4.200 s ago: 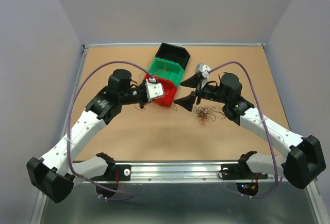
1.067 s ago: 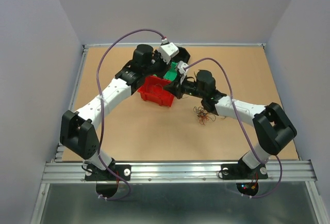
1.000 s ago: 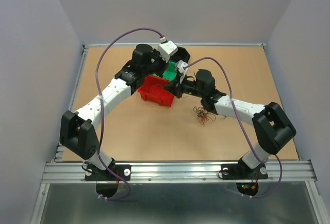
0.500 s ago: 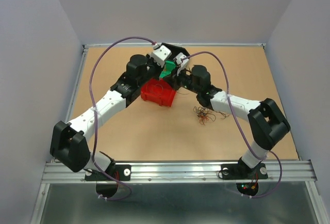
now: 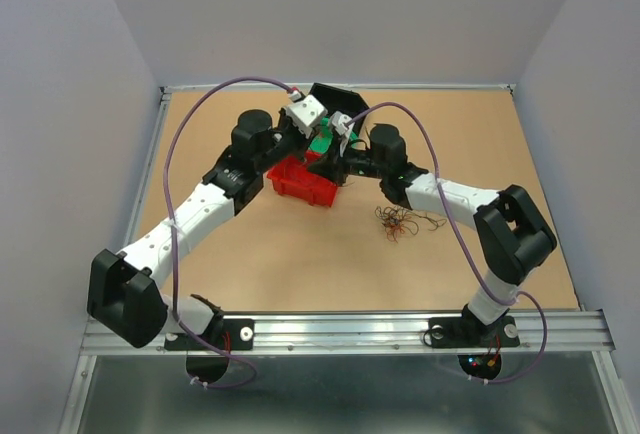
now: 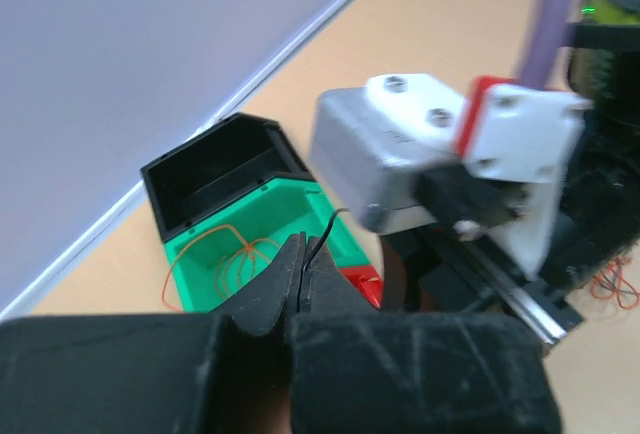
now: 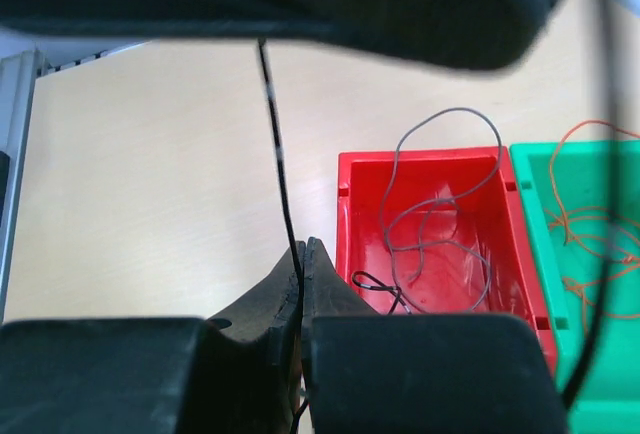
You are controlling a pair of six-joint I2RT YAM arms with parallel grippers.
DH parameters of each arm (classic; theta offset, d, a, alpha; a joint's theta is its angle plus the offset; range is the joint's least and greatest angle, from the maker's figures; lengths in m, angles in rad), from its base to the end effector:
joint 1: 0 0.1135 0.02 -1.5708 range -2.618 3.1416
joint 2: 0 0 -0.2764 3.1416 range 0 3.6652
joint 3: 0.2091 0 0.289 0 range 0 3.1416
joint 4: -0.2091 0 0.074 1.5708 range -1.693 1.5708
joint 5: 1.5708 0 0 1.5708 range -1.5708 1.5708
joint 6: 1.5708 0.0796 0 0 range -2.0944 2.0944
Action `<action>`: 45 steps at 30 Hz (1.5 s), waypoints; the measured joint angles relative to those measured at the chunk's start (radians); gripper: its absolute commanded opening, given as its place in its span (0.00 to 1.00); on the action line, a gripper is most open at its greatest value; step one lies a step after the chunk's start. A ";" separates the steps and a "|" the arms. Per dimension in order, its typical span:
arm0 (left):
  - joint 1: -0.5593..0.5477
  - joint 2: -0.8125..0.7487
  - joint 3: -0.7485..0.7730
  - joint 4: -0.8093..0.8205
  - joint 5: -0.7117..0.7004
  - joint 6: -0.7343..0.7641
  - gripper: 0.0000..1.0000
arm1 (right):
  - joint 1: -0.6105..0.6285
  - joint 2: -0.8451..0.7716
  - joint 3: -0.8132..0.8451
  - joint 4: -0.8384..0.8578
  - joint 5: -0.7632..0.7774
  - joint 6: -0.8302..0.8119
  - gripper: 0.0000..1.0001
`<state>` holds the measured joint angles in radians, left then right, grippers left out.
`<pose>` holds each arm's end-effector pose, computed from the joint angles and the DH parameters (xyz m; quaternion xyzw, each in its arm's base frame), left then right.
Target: Untangle the cables
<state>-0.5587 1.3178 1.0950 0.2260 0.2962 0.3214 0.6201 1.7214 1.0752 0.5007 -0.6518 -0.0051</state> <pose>0.3183 -0.2264 0.3776 0.3920 0.5872 -0.1864 0.6832 0.3456 0.3061 0.2445 -0.4196 0.6177 0.4184 0.5170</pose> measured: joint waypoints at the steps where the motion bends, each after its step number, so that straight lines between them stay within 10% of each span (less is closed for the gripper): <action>1: 0.006 -0.006 -0.007 0.005 -0.024 -0.014 0.00 | 0.000 -0.003 -0.001 0.002 -0.005 -0.007 0.00; 24: 0.177 -0.090 -0.126 0.135 0.174 -0.244 0.00 | -0.019 -0.056 -0.026 0.130 0.134 0.074 0.14; 29: 0.182 -0.071 -0.117 0.134 0.185 -0.244 0.00 | -0.030 -0.056 -0.043 0.150 0.050 0.072 0.39; 35: 0.195 -0.036 -0.100 0.134 0.166 -0.240 0.00 | -0.062 -0.057 -0.074 0.166 -0.014 0.069 0.97; 45: 0.200 -0.036 -0.064 0.127 0.137 -0.233 0.00 | -0.076 -0.070 -0.134 0.166 0.057 0.062 1.00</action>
<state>-0.3584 1.2816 1.0309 0.3534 0.4328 0.0883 0.5442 1.6516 0.9409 0.6666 -0.5949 0.0570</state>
